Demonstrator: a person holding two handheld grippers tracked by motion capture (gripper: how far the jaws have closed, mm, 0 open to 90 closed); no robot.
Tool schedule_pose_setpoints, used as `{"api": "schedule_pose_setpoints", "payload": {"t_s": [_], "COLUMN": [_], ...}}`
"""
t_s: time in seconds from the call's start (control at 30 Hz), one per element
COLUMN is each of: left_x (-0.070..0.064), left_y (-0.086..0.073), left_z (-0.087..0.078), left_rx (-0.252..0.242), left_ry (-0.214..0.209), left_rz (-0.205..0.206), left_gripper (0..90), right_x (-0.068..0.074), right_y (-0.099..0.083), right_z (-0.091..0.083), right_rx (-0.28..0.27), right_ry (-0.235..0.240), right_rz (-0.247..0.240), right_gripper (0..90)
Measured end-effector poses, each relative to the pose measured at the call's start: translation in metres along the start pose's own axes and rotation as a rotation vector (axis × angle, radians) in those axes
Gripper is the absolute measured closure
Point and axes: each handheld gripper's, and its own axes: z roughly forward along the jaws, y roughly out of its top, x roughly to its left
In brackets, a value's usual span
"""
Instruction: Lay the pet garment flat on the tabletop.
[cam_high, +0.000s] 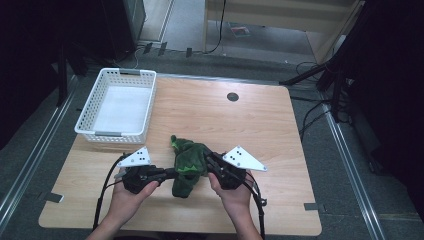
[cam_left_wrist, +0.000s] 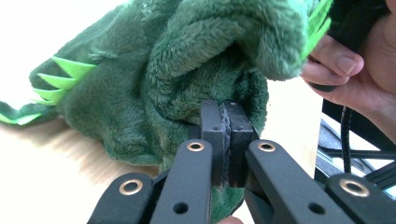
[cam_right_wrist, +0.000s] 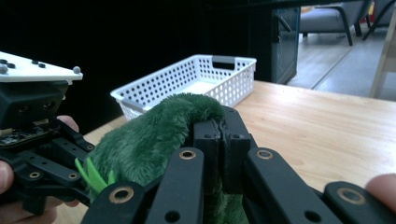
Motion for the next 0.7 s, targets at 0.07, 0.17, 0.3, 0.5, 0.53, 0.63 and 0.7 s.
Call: {"api": "schedule_pose_setpoints", "payload": {"t_s": [0.07, 0.17, 0.3, 0.5, 0.53, 0.63, 0.7], "left_x": [-0.001, -0.004, -0.016, -0.04, -0.04, -0.024, 0.001], "left_y": [0.001, 0.004, 0.018, 0.042, 0.045, 0.048, 0.047], "left_z": [0.0, -0.002, -0.01, -0.02, -0.02, -0.014, -0.002], "left_rx": [-0.009, -0.01, -0.033, -0.061, -0.064, -0.056, -0.019], "left_ry": [-0.014, -0.059, -0.171, -0.27, -0.269, -0.175, -0.065], "left_rz": [-0.001, -0.001, -0.014, 0.063, 0.07, 0.026, -0.039], "left_gripper": [90.0, 90.0, 90.0, 90.0, 90.0, 90.0, 90.0], "right_x": [-0.001, -0.001, 0.001, 0.013, 0.016, 0.022, 0.006], "right_y": [0.002, 0.007, 0.021, 0.058, 0.062, 0.068, 0.064], "right_z": [-0.003, -0.009, -0.025, -0.06, -0.061, -0.052, -0.028], "right_rx": [-0.013, -0.028, -0.066, -0.149, -0.149, -0.069, 0.023], "right_ry": [-0.004, -0.009, -0.009, 0.032, 0.038, -0.049, -0.131], "right_rz": [-0.005, 0.001, 0.004, 0.014, 0.008, -0.045, -0.052], "right_gripper": [88.8, 88.8, 88.7, 88.8, 88.8, 88.7, 87.9]}}
